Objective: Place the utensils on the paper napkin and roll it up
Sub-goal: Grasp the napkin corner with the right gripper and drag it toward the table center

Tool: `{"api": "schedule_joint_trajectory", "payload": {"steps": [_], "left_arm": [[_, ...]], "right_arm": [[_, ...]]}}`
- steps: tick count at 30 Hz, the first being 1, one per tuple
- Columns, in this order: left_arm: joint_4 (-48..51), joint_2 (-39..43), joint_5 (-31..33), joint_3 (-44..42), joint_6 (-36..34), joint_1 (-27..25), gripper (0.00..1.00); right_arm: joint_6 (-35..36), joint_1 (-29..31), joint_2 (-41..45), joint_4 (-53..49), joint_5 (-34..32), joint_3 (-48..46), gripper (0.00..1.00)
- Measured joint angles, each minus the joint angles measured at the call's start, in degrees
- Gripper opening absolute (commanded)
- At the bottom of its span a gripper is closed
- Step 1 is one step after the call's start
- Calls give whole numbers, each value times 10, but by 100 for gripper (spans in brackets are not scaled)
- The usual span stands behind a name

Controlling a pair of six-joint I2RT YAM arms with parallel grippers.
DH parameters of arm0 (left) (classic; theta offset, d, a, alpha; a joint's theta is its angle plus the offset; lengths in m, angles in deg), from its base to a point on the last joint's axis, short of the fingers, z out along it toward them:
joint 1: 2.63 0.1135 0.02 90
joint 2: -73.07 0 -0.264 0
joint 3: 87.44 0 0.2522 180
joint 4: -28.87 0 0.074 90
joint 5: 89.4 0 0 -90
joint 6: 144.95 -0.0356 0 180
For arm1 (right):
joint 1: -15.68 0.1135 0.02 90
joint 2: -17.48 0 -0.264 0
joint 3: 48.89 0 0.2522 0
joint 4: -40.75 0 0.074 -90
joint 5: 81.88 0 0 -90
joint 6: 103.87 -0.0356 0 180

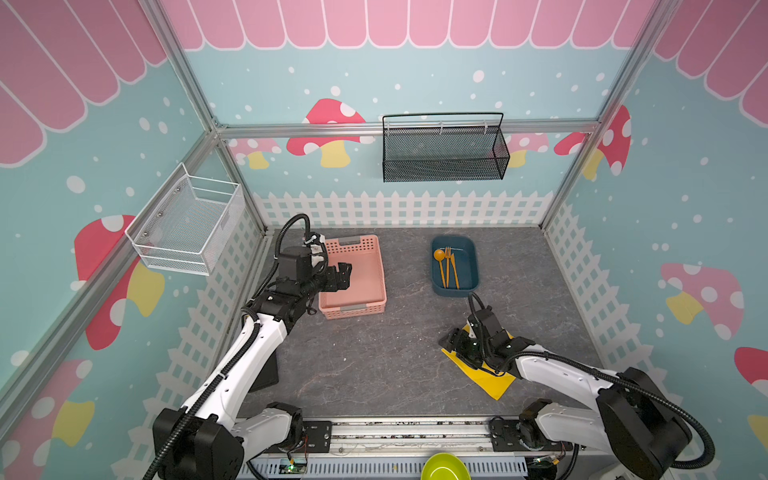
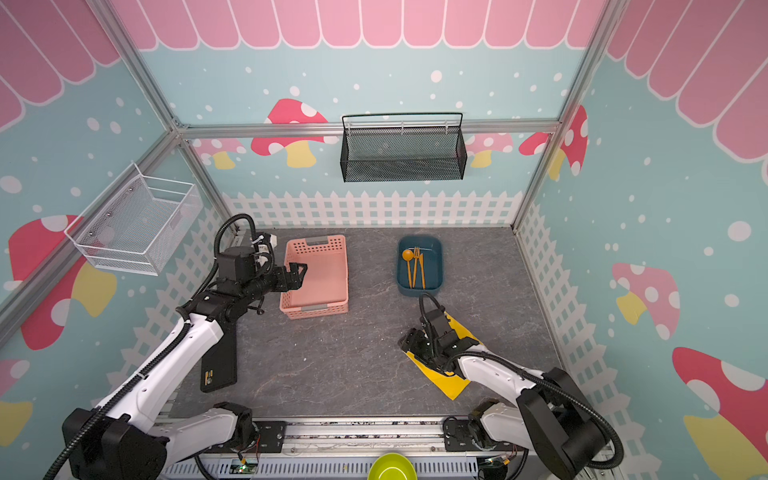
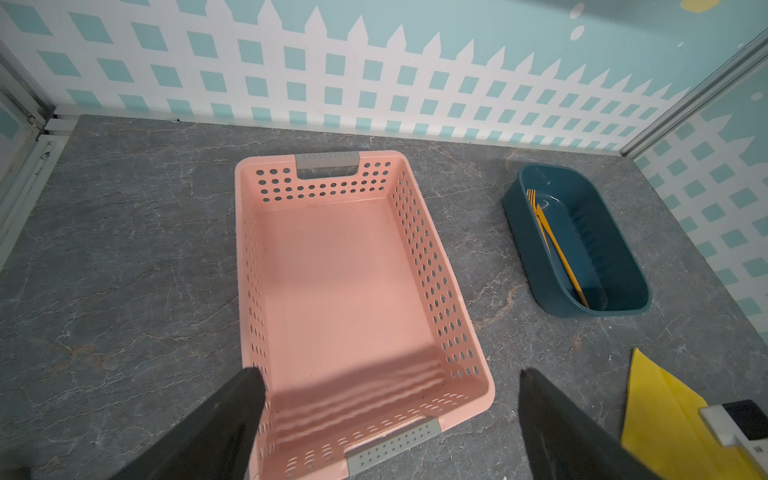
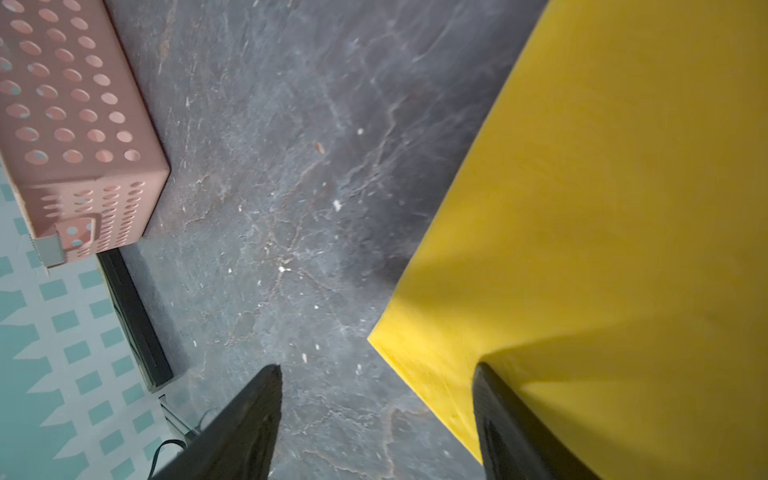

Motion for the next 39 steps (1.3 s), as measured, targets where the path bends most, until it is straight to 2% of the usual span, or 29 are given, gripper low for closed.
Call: {"api": "schedule_joint_trajectory", "payload": {"steps": [6,20,39], "left_arm": [[-1,5,-4,-1,2,0,97],[-2,8,-9,-3,6,0,96],[-5,16,-13,-5,13,0,96]], "right_arm": [[-34,65,-77,33,-13,52,74],[-63,150,-197,106,-14,137,74],[-74,173,-267,121,-15,208,74]]}}
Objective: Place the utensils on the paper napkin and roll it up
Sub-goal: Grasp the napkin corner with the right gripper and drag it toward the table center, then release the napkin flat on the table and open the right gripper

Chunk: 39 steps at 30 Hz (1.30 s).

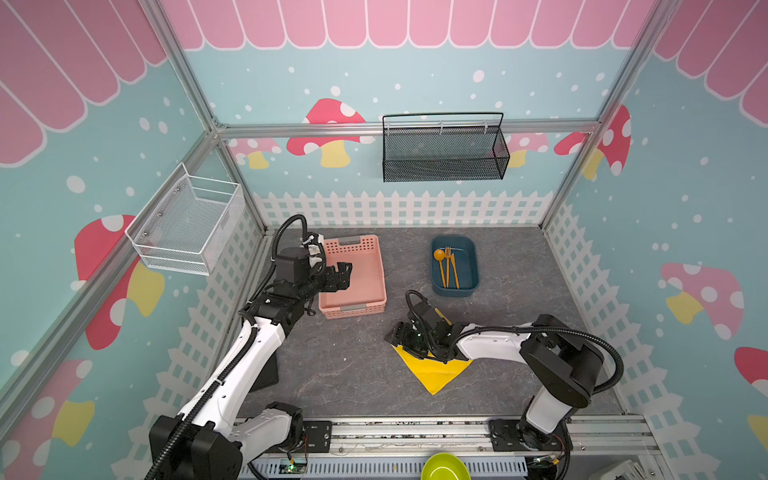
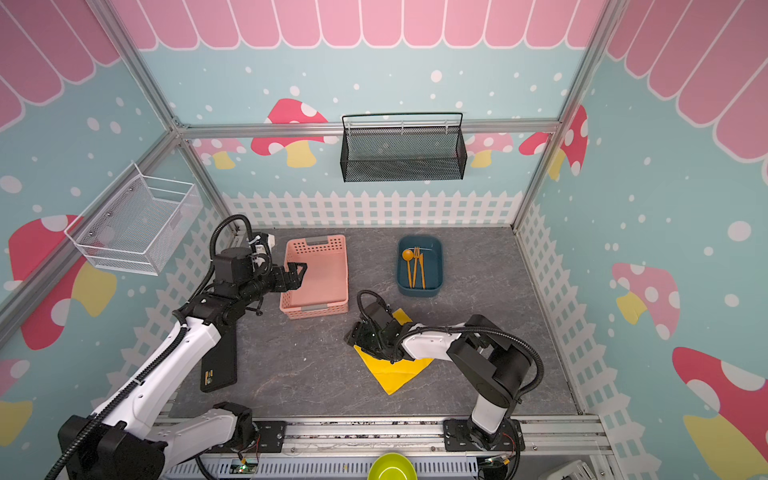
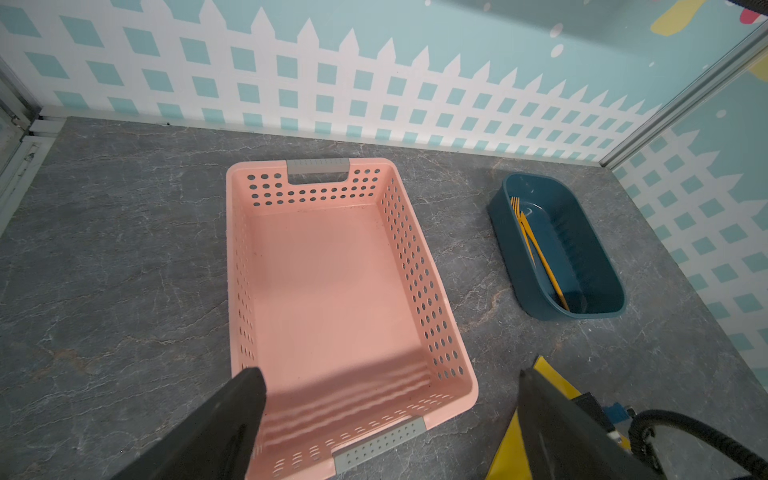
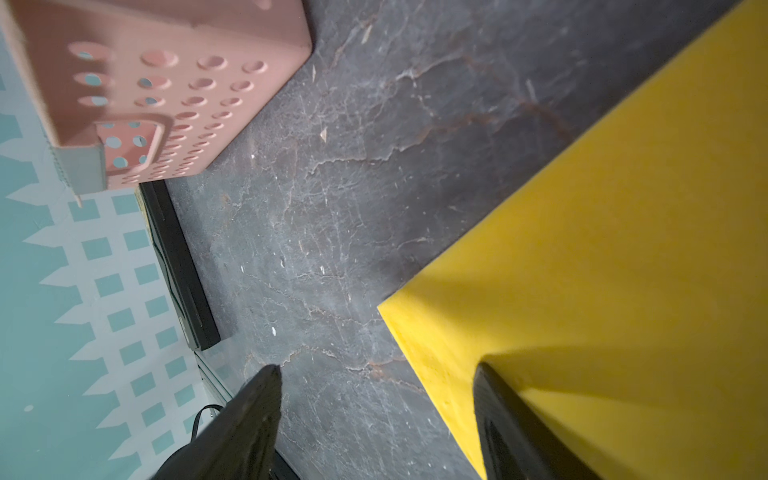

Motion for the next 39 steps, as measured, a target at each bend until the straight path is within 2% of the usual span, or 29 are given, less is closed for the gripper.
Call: {"api": "schedule_joint_trajectory", "payload": {"steps": [19,39], "left_arm": [[0,17,2,-2,0,0,96],[0,17,9,-2,-6,-17,96]], "right_arm": [[45,0,-17,-20,28,25,75],[54,0,-12,-33,49,23,75]]}}
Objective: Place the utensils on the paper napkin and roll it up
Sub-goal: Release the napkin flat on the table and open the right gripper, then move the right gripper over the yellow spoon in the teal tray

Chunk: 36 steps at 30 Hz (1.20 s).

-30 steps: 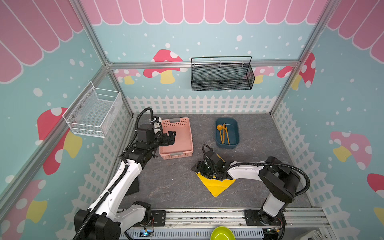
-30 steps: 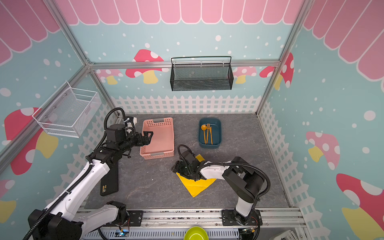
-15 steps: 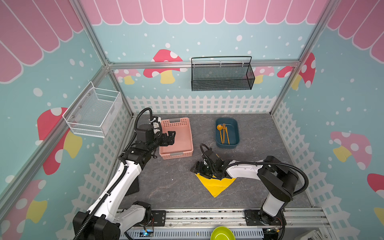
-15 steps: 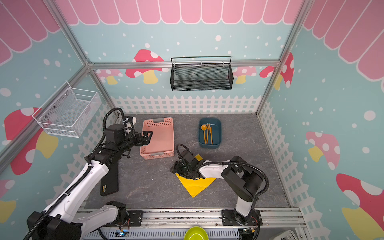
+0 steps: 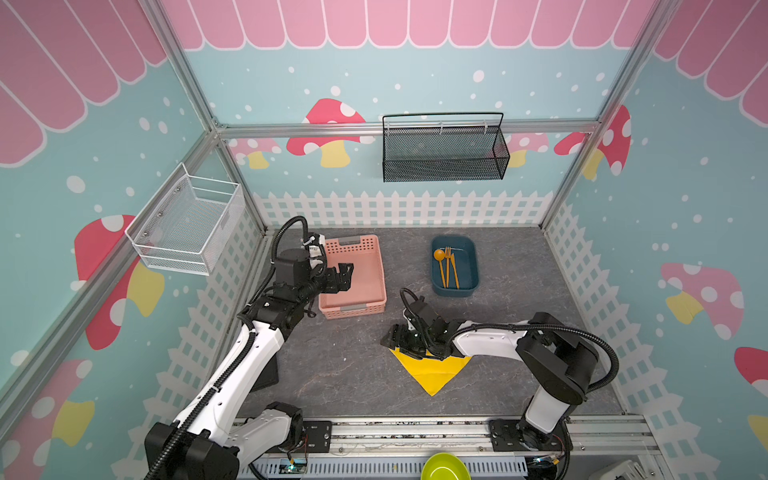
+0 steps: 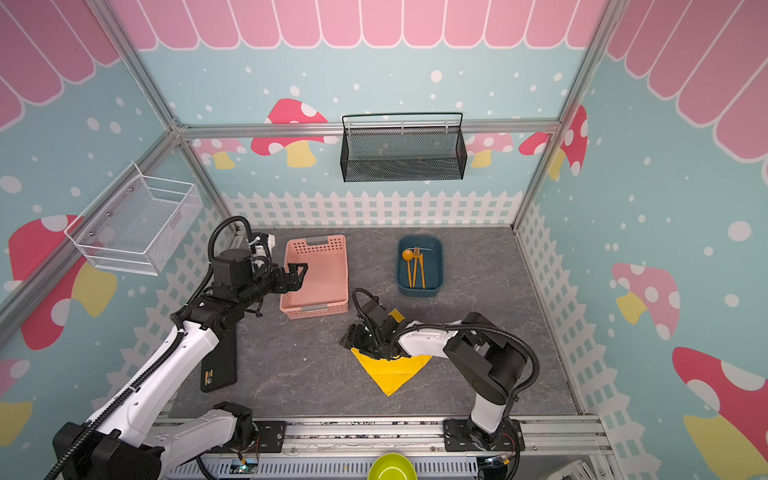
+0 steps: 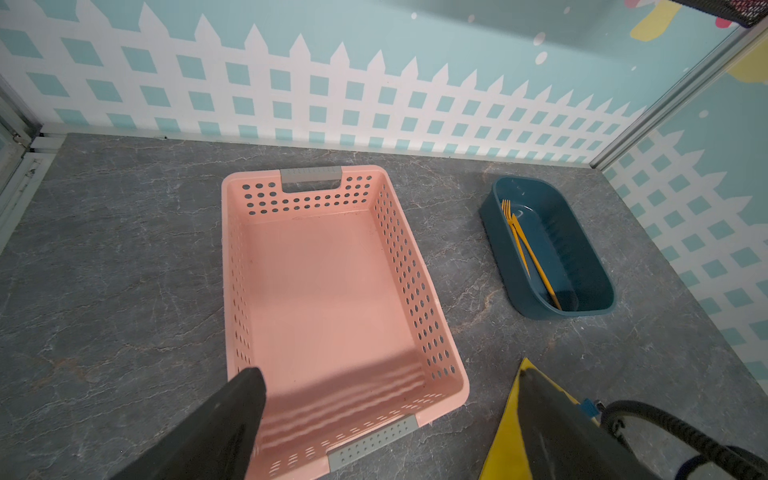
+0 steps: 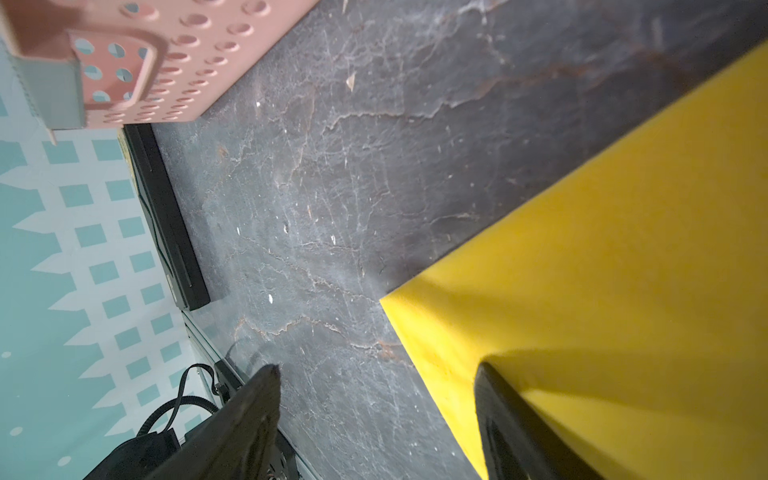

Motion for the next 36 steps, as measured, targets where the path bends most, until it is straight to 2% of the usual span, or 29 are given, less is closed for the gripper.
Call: {"api": "schedule_joint_trajectory", "payload": {"steps": [8,16,26,30,36], "left_arm": [[0,0,7,0,-5,-9,96],[0,0,13,-1,-5,-9,97],[19,-11,37,0,-5,-20,96],[38,-14,57,2,-4,-41,96],[78,-15,76,27,6,-43,95]], "right_arm": [[11,0,4,-7,-1,-1,77],[58,-2,21,-55,-29,33,78],[181,-40,76,-109,-53,97,76],[239,-68,78,-146,-63,138,76],[309,-127,78,-195,-78,205,75]]}}
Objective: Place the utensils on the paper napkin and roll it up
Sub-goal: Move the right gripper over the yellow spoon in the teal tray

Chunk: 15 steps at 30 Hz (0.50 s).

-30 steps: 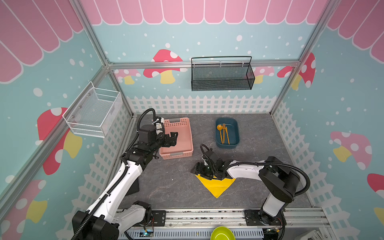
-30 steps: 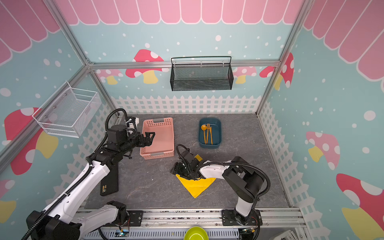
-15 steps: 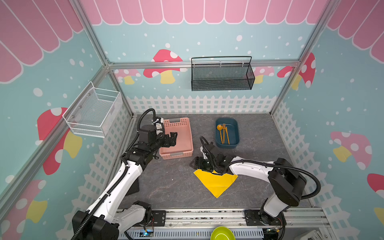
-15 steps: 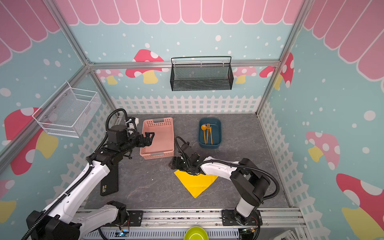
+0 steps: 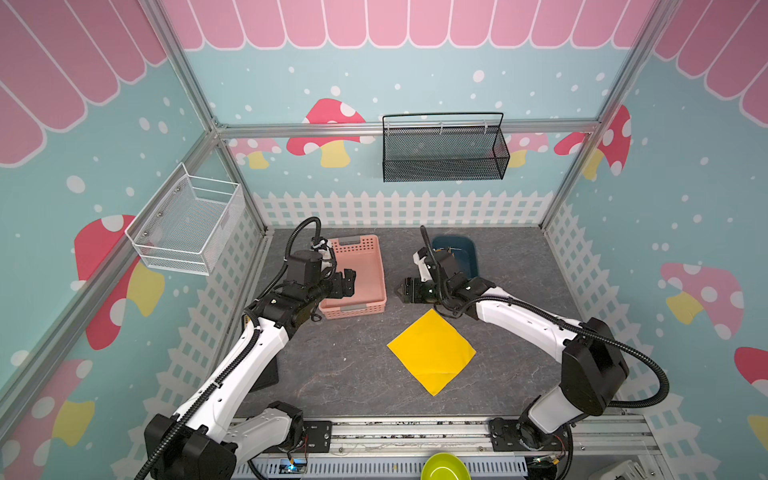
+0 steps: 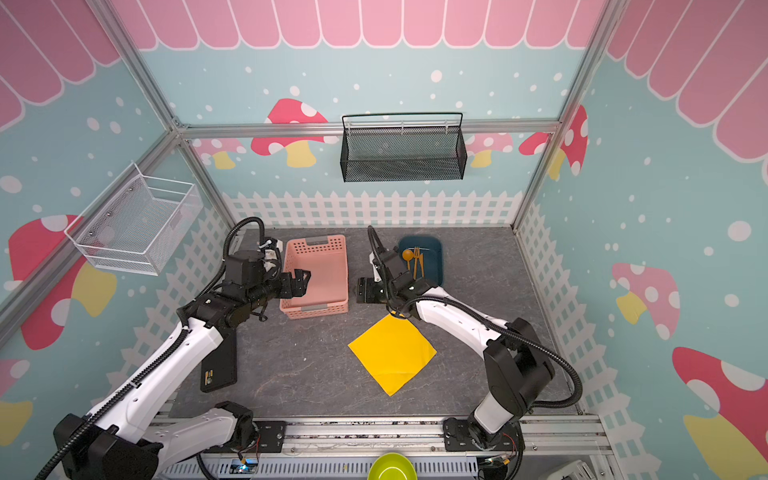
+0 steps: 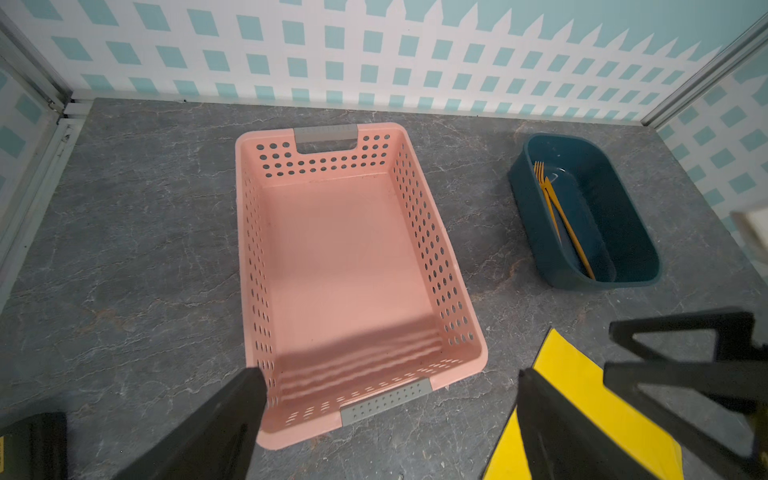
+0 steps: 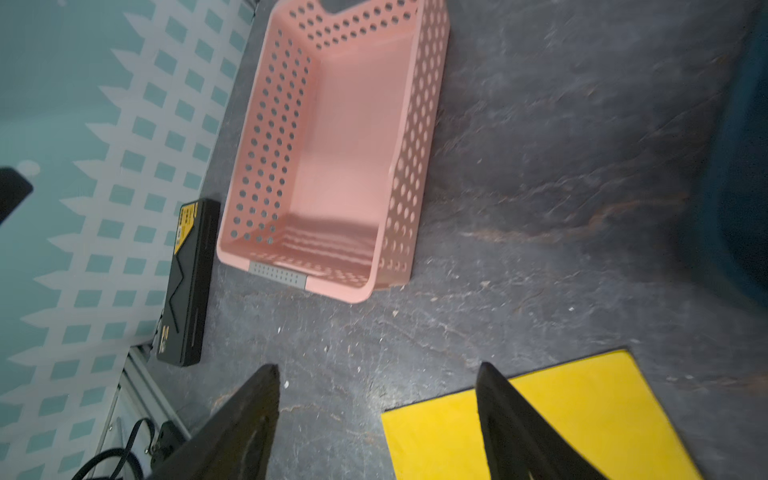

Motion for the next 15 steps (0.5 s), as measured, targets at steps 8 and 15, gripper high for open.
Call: {"api": "schedule_joint_trajectory", "payload": {"steps": [8,15], "left_arm": [[11,5,21,-11,0,0,92],[11,25,33,-31,0,0,92]], "right_arm": [[67,-75,-7,-63,-29,69,72],[110,-123,-62,-103,-38,140,68]]}}
